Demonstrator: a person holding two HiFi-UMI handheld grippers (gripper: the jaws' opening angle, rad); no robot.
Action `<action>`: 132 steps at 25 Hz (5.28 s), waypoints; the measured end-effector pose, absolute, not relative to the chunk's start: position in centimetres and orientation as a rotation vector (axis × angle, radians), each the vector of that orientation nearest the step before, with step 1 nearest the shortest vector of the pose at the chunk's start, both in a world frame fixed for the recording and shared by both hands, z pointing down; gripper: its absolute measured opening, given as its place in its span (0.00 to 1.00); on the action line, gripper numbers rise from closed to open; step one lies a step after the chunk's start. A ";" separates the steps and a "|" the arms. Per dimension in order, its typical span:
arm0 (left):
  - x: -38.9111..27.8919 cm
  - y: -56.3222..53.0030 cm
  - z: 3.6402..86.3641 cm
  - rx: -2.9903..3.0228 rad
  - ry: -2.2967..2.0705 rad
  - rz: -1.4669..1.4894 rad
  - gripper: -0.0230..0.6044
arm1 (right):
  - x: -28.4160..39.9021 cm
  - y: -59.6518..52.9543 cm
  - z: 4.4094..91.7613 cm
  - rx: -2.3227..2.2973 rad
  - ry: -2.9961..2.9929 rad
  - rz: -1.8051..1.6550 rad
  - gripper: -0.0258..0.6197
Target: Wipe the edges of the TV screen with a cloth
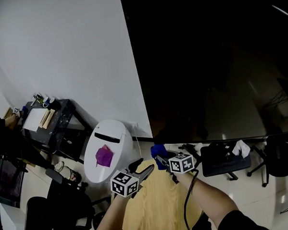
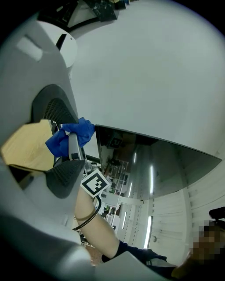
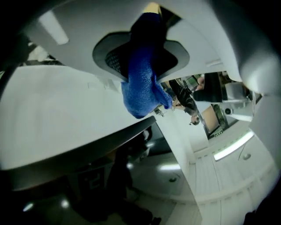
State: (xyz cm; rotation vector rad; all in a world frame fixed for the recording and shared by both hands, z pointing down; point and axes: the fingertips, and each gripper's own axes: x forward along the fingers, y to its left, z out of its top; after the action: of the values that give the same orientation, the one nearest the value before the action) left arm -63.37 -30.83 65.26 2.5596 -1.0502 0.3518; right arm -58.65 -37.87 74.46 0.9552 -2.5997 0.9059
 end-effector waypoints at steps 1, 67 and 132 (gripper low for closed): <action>-63.1 -30.8 65.4 2.560 -1.045 0.346 0.44 | -58.8 -38.2 73.9 0.947 -2.639 0.932 0.25; -31.7 -32.9 67.4 2.607 -0.837 0.371 0.44 | -27.5 -37.9 70.1 1.163 -2.758 0.770 0.25; 9.6 -29.0 67.7 2.599 -0.760 0.414 0.44 | 19.3 -34.2 68.6 1.458 -2.745 0.859 0.25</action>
State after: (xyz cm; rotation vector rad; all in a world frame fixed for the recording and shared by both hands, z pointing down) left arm 9.60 -28.97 67.74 2.5990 -0.7601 0.4143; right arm 19.32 -34.22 68.57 1.4577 -2.7454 0.8594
